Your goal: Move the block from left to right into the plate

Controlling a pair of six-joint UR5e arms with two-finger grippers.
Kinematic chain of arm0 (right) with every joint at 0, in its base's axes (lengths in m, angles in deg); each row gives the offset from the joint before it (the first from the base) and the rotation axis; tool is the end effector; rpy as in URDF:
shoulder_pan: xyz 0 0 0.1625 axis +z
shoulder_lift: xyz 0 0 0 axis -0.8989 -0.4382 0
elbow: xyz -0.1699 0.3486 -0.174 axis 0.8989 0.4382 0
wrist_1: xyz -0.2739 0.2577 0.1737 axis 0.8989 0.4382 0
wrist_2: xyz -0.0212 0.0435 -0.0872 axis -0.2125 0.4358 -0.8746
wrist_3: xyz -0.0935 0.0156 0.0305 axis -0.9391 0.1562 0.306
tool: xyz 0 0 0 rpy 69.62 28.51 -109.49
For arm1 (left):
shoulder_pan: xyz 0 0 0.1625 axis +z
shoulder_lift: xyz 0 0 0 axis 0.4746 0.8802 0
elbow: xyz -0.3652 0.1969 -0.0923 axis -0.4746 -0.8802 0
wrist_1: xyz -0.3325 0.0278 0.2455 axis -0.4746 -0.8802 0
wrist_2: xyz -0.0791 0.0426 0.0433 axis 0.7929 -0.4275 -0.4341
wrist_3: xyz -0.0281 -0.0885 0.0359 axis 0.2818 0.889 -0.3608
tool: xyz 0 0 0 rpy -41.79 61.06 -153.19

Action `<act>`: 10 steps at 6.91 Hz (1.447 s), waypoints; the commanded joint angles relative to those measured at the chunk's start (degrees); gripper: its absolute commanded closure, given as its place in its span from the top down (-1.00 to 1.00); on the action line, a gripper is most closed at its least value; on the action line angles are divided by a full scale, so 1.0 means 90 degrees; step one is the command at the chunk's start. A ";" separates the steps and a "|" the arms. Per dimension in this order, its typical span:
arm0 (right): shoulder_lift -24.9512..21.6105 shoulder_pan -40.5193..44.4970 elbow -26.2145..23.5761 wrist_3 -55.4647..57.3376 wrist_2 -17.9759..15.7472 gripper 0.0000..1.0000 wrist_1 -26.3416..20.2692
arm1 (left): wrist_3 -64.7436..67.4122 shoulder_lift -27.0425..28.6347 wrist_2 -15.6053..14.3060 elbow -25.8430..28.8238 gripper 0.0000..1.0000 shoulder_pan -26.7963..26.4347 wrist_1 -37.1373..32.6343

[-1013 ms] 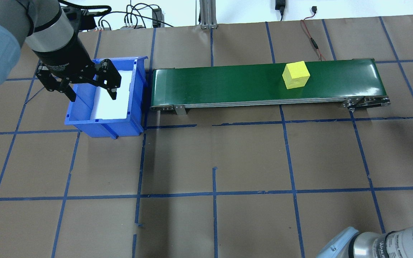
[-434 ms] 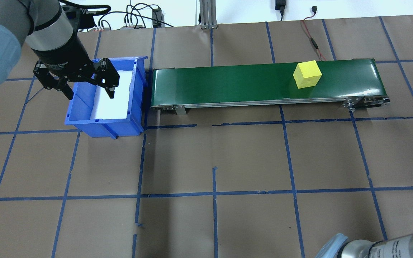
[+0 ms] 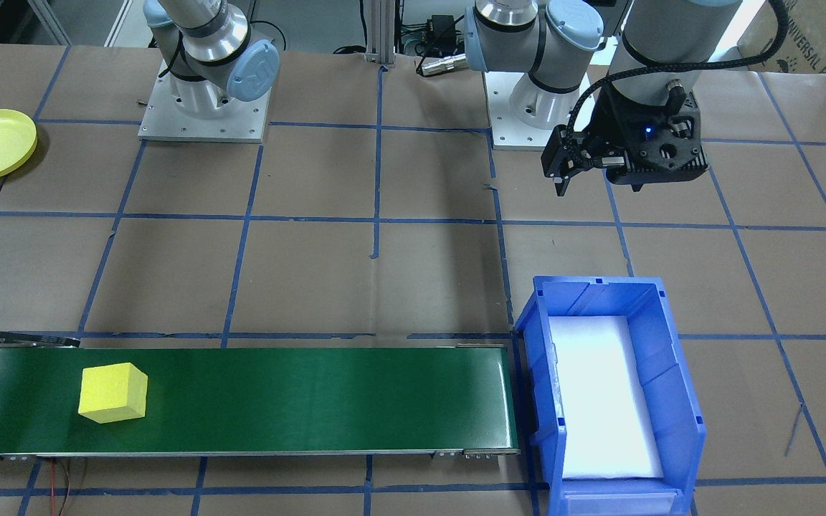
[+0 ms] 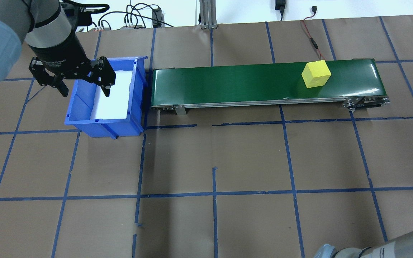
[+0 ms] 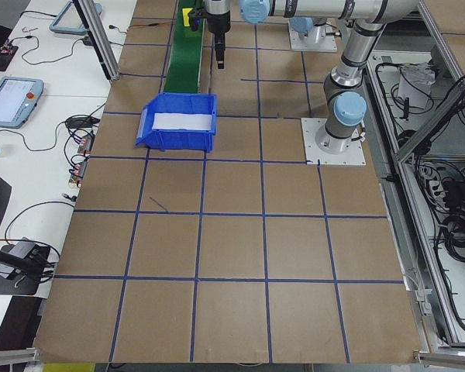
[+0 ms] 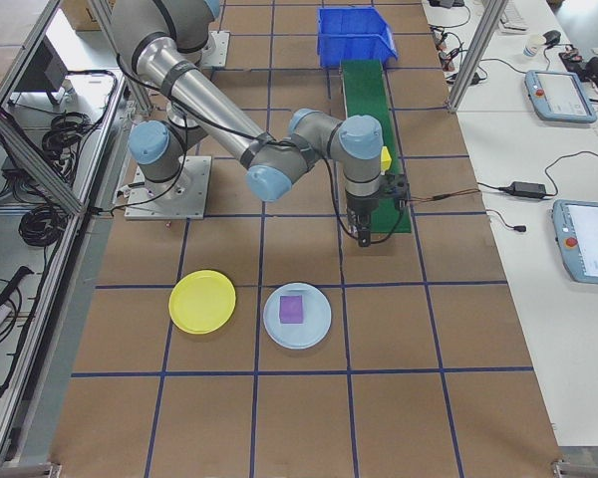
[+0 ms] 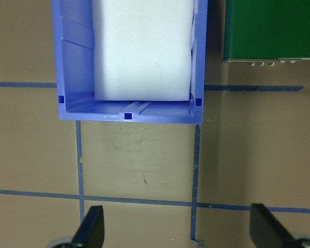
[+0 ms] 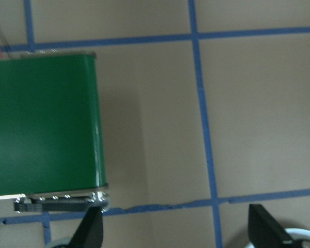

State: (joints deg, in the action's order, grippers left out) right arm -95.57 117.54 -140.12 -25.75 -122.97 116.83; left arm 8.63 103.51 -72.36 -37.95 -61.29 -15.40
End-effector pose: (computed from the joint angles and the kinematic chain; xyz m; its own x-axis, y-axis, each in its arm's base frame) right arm -0.2558 -0.5883 0.3649 -0.9981 0.0593 0.0168 0.0541 0.9737 -0.2214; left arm -0.1198 -0.4954 0.4826 -0.9943 -0.0213 -0.1048 -0.0259 0.9987 0.0432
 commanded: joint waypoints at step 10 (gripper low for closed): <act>0.0776 0.1230 -0.0280 0.1235 0.1505 0.98 0.0926 | -0.0056 -0.0137 0.0029 -0.0054 1.00 0.0046 -0.0087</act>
State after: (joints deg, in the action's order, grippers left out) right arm -88.69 128.12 -141.52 -14.53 -108.99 123.99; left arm 8.14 102.44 -72.11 -38.17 -60.95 -16.07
